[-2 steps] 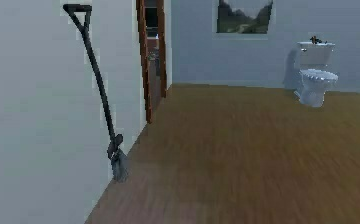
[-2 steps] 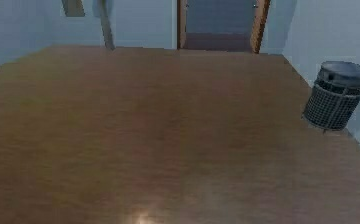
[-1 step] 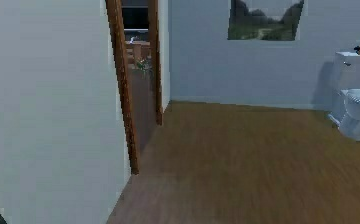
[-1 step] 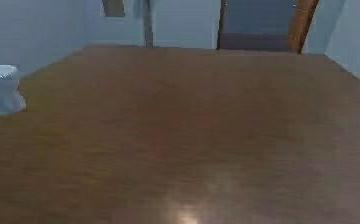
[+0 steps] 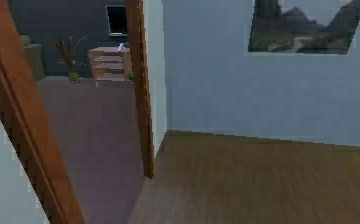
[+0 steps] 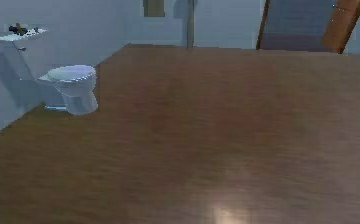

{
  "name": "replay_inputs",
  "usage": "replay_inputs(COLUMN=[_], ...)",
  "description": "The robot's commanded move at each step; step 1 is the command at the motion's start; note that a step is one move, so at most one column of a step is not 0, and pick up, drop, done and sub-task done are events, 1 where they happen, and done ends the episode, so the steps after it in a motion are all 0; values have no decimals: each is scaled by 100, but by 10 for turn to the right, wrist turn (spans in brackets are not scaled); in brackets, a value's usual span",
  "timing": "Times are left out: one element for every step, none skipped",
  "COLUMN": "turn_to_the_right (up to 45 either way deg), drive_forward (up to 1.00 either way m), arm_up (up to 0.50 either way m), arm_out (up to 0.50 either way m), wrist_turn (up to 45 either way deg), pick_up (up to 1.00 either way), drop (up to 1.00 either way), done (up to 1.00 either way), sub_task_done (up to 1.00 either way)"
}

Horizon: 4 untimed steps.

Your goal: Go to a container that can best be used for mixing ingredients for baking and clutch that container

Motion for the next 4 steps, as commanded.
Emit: replay_inputs(turn_to_the_right=[0, -120, 0, -450], drive_forward=[65, 0, 40, 0], arm_up=[0, 0, 0, 0], arm_out=[0, 0, 0, 0], wrist_turn=[0, 0, 0, 0], pick_up=[0, 0, 0, 0], drop=[0, 0, 0, 0], done=[0, 0, 0, 0], sub_task_done=[0, 0, 0, 0])
